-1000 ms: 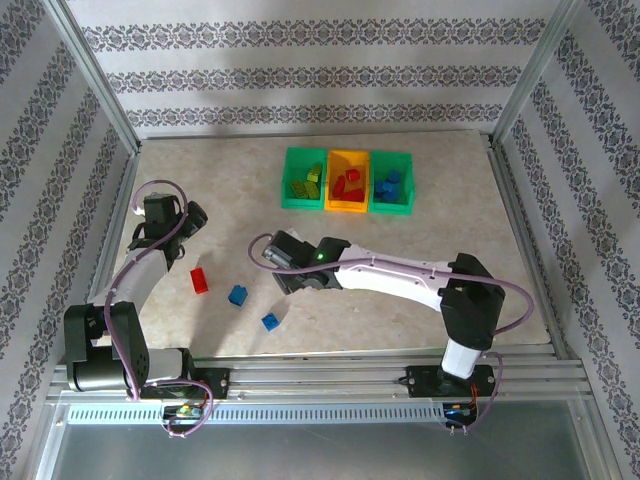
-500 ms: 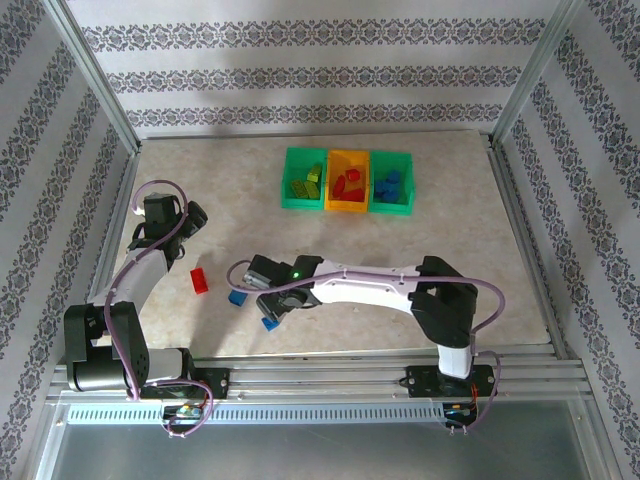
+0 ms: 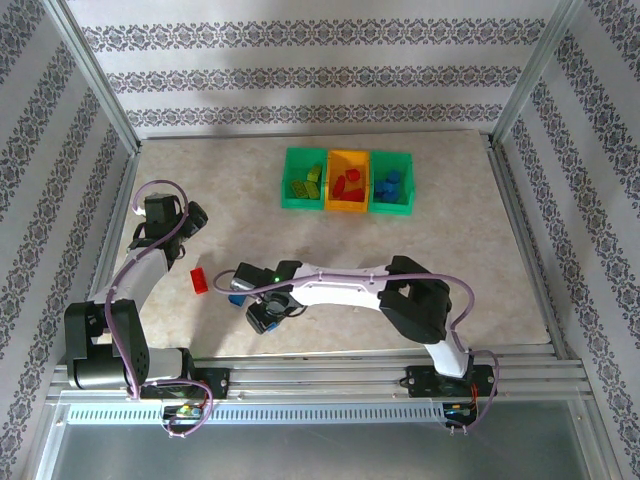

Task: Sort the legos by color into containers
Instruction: Pick up the lego from the bottom-center of the table.

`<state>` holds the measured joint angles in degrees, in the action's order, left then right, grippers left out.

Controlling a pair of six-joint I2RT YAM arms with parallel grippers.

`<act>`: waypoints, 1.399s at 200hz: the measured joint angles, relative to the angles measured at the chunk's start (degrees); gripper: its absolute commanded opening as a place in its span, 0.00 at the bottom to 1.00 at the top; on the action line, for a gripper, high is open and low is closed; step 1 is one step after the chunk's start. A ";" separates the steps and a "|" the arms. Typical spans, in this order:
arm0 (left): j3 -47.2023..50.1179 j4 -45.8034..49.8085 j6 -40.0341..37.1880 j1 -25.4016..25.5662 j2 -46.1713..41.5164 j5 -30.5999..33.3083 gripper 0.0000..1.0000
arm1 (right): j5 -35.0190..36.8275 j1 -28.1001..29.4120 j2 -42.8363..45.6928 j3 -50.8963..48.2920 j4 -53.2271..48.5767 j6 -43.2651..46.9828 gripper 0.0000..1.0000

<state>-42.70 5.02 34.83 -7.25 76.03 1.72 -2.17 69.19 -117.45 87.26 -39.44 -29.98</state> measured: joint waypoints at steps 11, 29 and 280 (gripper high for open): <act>0.00 0.00 0.00 0.00 0.15 0.00 1.00 | -0.52 0.11 -0.72 0.20 -0.50 -0.17 0.59; 0.00 -0.02 0.00 0.00 0.22 0.00 1.00 | -0.94 0.35 -1.90 1.29 -1.77 -0.37 0.58; 0.28 -1.68 0.20 0.00 2.73 -0.83 1.00 | 4.92 -4.33 -1.64 -0.70 -5.46 -4.79 0.22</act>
<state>-42.41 3.33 35.03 -7.25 78.76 0.89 2.74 64.86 -119.09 86.56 -44.91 -34.76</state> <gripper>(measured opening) 0.995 0.284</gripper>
